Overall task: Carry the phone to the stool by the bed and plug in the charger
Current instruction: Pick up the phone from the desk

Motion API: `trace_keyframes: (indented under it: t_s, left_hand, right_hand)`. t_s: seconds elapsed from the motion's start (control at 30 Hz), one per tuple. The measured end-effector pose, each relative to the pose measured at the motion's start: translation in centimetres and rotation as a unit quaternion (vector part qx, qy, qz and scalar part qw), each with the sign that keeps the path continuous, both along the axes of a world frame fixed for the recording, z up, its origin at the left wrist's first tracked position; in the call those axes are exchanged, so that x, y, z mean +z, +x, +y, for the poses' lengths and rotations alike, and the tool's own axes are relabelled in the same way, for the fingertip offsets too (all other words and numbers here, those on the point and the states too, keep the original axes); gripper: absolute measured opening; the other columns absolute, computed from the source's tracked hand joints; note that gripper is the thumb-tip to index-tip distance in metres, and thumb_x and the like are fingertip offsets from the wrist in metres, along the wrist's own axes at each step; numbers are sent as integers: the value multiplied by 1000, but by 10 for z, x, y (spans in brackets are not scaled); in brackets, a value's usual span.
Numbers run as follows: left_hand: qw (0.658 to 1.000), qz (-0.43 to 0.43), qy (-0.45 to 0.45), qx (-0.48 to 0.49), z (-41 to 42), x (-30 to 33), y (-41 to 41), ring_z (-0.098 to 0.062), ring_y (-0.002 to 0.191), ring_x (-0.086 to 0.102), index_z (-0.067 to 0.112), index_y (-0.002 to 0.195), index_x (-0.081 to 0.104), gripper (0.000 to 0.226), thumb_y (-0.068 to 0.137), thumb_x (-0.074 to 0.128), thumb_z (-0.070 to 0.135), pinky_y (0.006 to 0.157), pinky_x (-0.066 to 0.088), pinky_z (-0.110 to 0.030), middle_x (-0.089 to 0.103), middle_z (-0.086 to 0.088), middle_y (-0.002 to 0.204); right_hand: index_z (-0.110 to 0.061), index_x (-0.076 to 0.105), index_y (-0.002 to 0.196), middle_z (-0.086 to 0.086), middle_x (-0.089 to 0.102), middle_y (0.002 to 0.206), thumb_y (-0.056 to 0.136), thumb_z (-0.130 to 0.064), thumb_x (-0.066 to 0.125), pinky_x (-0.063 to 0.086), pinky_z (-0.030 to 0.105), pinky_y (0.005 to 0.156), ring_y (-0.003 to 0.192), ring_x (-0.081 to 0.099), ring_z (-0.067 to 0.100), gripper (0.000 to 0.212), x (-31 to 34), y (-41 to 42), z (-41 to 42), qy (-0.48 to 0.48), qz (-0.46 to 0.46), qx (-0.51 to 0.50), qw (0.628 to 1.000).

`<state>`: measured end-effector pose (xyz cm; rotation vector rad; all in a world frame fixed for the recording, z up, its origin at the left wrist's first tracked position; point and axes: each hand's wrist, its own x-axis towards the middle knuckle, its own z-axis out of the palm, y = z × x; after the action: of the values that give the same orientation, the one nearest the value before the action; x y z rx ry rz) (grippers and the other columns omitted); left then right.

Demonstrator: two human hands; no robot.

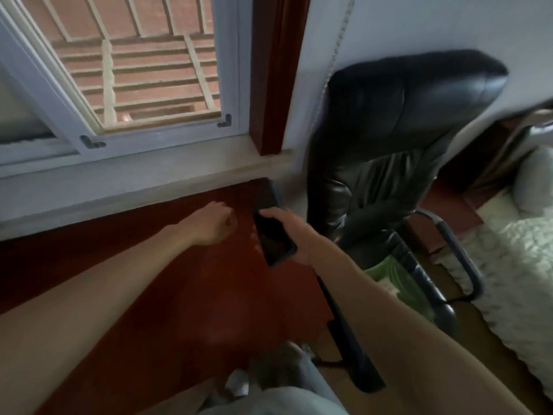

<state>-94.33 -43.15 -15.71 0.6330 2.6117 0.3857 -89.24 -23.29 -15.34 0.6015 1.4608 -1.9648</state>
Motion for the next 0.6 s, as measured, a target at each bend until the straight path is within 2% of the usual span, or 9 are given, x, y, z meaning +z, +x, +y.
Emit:
trace_keyframes:
  t_s: [0.1, 0.2, 0.3, 0.4, 0.5, 0.6]
  left_hand:
    - [999, -27, 13, -29, 17, 1, 0, -32, 94, 63, 4, 94, 67, 23, 86, 55, 21, 85, 50, -44, 68, -17, 102]
    - [998, -24, 33, -44, 49, 16, 4, -26, 100, 62, 13, 97, 68, 19, 86, 56, 23, 89, 49, -39, 68, -9, 108]
    - [994, -15, 56, -95, 97, 29, 19, -23, 103, 62, 14, 98, 70, 19, 87, 56, 22, 93, 48, -39, 69, -6, 109]
    - [985, -20, 69, -155, 151, 37, 45, -23, 101, 62, 13, 98, 70, 20, 88, 55, 21, 89, 48, -35, 69, -7, 108]
    - [973, -12, 78, -218, 206, 43, 78, -22, 102, 61, 16, 99, 70, 20, 87, 56, 23, 85, 47, -32, 68, -4, 107]
    - [955, -19, 85, -283, 258, 51, 115, -20, 100, 61, 18, 98, 70, 19, 87, 55, 25, 88, 49, -34, 67, -2, 106]
  right_hand:
    - [-19, 42, 136, 14, 63, 96, 83, -24, 73, 56, 35, 58, 73, 65, 25, 61, 0, 31, 8, 129, 27, 9, 991]
    - [-20, 39, 140, 12, 62, 102, 83, -23, 73, 58, 40, 67, 79, 65, 26, 67, 3, 68, 34, 201, 17, 5, 979]
    - [-20, 43, 137, 12, 67, 99, 78, -26, 76, 58, 45, 78, 82, 67, 28, 68, 7, 108, 74, 242, 16, -46, 969]
    - [-22, 44, 132, 7, 67, 90, 76, -40, 77, 56, 38, 64, 66, 64, 18, 68, 19, 151, 114, 261, 17, -115, 958]
    - [-26, 46, 129, 6, 65, 98, 72, -65, 69, 57, 40, 70, 74, 65, 18, 73, 34, 197, 152, 310, 17, -188, 932]
    - [-24, 48, 129, 1, 63, 94, 81, -69, 57, 55, 38, 69, 75, 63, 17, 66, 46, 249, 186, 357, 27, -253, 899]
